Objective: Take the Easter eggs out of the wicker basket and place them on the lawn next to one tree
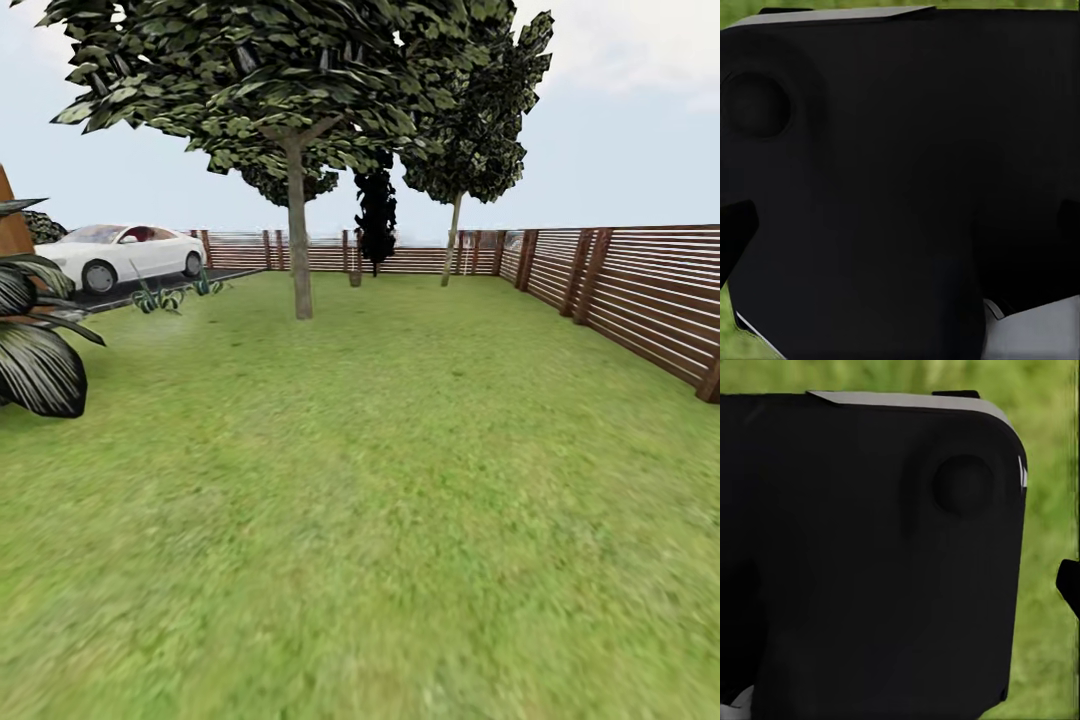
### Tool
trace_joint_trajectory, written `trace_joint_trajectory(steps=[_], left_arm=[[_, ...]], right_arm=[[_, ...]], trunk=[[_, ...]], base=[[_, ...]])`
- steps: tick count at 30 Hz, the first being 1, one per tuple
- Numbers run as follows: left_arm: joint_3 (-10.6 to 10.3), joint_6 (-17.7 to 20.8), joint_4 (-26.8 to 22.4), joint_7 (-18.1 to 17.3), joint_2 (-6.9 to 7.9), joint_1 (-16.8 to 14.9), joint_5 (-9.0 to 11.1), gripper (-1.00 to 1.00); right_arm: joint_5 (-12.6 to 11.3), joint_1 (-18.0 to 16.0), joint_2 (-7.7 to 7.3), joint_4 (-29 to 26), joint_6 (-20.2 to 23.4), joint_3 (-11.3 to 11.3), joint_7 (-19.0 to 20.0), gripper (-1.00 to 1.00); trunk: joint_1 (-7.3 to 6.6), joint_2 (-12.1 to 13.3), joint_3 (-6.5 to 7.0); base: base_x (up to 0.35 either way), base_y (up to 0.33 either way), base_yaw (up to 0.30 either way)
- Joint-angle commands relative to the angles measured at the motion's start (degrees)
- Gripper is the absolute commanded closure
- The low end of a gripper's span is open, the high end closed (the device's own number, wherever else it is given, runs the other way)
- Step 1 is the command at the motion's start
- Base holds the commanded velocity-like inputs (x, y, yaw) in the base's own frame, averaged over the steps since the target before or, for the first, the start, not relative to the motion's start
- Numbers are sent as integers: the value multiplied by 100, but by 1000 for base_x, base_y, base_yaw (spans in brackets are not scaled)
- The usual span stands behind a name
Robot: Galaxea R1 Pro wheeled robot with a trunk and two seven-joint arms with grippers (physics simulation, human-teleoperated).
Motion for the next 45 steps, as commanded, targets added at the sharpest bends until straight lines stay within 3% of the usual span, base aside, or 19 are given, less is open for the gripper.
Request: trace_joint_trajectory(steps=[1,23,45], left_arm=[[1,2,-7,3,0,1,1,-100],[9,2,-6,-7,-1,-1,1,-100],[1,-7,3,-61,8,2,1,-100]], right_arm=[[-13,-4,2,5,-20,2,4,-100],[-9,-7,6,6,-20,7,4,-100],[-6,-5,-4,0,-20,3,4,-100]], trunk=[[2,-2,-5],[2,-2,-5],[2,-2,-5]], base=[[254,-249,0],[258,-242,0],[322,-23,0]])
